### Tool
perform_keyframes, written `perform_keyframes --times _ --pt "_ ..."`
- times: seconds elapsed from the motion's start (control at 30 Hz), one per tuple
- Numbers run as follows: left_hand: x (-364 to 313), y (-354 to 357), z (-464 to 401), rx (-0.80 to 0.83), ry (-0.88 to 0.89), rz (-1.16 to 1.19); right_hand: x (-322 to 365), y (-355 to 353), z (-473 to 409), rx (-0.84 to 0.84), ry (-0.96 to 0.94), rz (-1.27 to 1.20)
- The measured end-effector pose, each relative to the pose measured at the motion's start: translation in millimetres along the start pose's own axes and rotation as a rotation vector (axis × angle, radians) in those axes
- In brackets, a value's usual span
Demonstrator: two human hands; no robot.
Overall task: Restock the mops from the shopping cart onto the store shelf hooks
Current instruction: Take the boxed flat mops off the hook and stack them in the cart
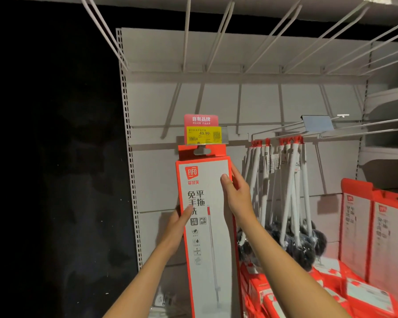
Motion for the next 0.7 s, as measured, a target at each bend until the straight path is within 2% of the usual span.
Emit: perform_keyframes --times 0.1,0.2,0.37,0.53,0.7 --pt "36 9 18 0.068 -0.068 -0.008 -1 -2 1 0.005 0.01 0.019" --pt "55 13 27 0.049 -0.126 0.046 -2 -2 6 0.035 0.045 0.018" --pt "83 14 43 0.107 -0.19 -0.008 -37 -19 48 0.058 0.198 -0.023" --pt "109 19 62 0.058 -0.21 0.021 -81 -40 112 0.061 0.314 -0.022" --pt "140 23 63 -0.025 -0.189 -0.063 -102 -48 147 0.038 0.377 -0.012"
Point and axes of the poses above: each hand's wrist, its own z-axis away from the middle knuckle, its own y-axis out of the palm, x = y × z, the point moved 1 cm from there along -z, towards the middle knuckle, and after that the axes turned 11 degrees about -z, right-handed, at the moved point
